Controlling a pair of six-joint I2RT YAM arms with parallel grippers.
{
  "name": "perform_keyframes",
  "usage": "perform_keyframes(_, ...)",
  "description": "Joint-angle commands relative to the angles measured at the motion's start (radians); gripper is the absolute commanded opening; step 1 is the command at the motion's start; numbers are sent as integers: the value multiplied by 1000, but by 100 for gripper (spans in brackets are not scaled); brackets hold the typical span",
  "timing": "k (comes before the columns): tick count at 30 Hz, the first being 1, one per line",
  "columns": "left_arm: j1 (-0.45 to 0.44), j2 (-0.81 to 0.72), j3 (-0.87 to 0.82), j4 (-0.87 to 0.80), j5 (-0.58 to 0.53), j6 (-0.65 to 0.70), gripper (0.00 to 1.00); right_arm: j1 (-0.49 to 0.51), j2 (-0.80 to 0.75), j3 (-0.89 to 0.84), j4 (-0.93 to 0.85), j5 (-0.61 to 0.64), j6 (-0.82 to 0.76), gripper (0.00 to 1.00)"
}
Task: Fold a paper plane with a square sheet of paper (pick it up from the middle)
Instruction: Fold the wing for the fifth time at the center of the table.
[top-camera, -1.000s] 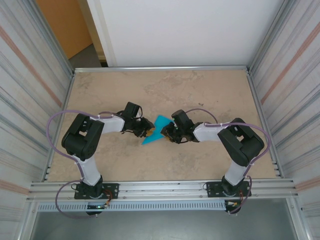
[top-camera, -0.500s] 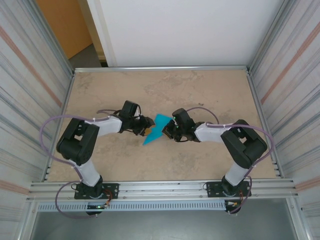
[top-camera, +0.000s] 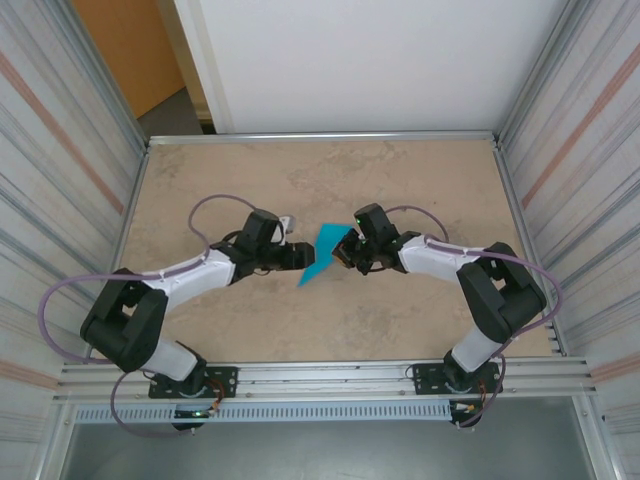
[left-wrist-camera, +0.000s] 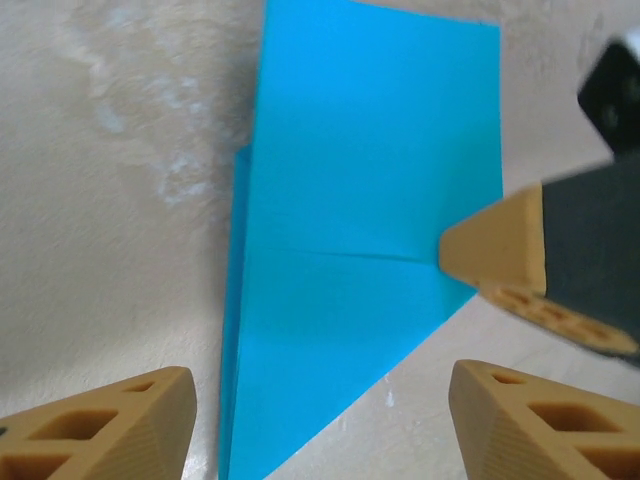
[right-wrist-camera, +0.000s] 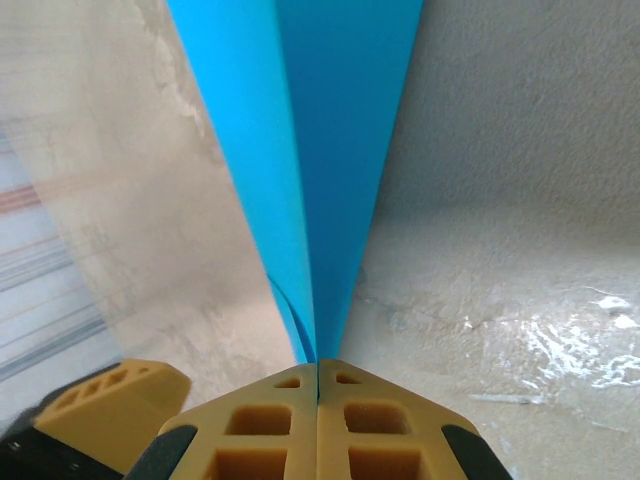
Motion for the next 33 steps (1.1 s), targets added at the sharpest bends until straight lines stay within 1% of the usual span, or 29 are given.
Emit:
perform_keyframes(1,-54,-3,-4,31,-133,202,69,-19,-8,38,-67,-46,24,0)
perform_keyframes(5,-102,11,-18,106,-218,295,70,-34,6,72,-111,-72,26,0)
perform_keyframes(9,-161,41,-13,152,-296,431,69,-49,24,106,-148,-99,32,0)
perform_keyframes(16,-185,115,13,170,-314,556,61,-55,54,149,-189,-105,24,0)
perform_keyframes(19,-185,123,12,183,-319,583,55,-55,61,158,-201,-106,23,0)
perform_keyframes(23,-185,137,-4,216,-309,585,47,-54,72,170,-218,-105,17,0)
perform_keyframes(33,-188,162,-33,254,-260,568,34,-46,80,174,-222,-106,24,1)
